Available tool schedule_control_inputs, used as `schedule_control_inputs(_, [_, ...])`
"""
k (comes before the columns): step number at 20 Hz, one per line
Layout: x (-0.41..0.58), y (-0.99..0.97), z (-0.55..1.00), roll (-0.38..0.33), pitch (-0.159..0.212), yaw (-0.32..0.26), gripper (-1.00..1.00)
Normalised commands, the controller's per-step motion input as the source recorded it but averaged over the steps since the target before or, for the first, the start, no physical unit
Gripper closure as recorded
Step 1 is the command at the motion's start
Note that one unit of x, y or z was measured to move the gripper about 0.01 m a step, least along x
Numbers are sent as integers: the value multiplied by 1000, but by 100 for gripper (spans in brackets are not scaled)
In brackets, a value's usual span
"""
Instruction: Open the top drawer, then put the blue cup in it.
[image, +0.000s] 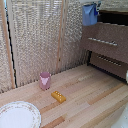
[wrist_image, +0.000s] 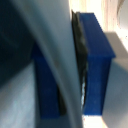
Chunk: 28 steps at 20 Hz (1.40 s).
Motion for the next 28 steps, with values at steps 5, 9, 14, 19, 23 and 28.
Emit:
schedule_control_inputs(5, [263, -545, 1000, 0, 27, -48, 100])
schedule_control_inputs(9, [16, -871, 954, 16, 63, -26, 100])
schedule_control_inputs(14, [0, -857, 605, 4, 134, -16, 100])
schedule_control_inputs(19, [102, -583, 38, 0, 98, 15, 100])
schedule_control_inputs(23, [114, -604, -10, 18, 66, 32, 100])
schedule_control_inputs(28, [19, -647, 85, 2, 12, 35, 100])
